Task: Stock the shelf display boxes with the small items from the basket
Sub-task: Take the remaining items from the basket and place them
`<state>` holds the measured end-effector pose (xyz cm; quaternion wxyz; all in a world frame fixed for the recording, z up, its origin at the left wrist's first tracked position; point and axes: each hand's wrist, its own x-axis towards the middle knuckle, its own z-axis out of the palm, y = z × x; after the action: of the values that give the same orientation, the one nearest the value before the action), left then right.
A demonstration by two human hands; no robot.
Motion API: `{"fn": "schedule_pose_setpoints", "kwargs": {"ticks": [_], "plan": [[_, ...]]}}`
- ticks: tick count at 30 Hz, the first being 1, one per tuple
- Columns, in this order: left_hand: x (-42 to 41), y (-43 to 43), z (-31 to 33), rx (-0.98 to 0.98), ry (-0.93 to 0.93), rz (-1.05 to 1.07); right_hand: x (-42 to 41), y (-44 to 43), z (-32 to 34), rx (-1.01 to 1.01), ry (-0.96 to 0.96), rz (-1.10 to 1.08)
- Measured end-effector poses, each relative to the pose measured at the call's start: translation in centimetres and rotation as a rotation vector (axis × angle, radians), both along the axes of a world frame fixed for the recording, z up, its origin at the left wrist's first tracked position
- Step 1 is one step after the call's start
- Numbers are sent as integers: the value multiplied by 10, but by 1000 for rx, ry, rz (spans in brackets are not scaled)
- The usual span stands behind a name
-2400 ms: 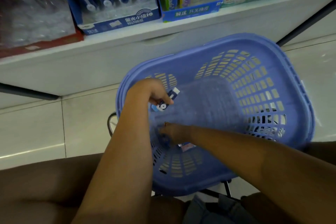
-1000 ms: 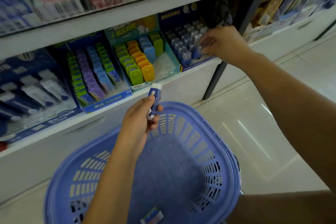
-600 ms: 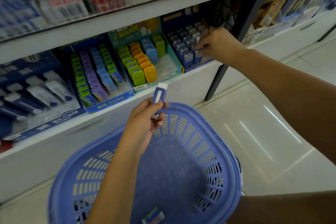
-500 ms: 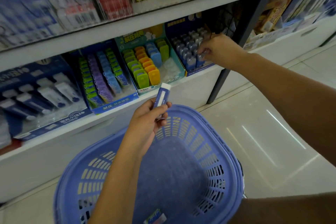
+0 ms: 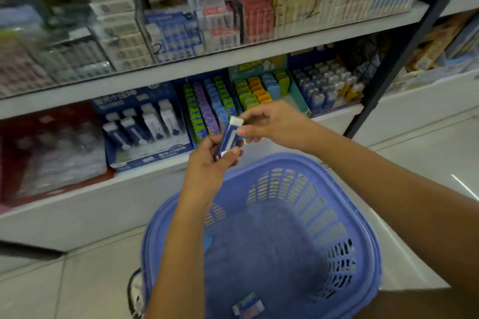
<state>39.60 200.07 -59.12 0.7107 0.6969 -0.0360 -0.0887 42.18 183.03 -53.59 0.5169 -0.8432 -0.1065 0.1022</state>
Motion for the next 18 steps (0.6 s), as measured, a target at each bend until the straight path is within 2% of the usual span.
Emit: {"fn": "schedule_pose_setpoints", "kwargs": {"ticks": [2,7,12,18], "plan": [[3,18,2,109,-41,43,4,20,1,94,4,2],[10,66,-5,290,-142,265,23,76,1,98,-122,-29],[10,122,-28,688,-239,447,50,138,-2,-150,-360,-30],[10,141,-48,691,-226,543,66,201,-13,-396,-448,155]]}}
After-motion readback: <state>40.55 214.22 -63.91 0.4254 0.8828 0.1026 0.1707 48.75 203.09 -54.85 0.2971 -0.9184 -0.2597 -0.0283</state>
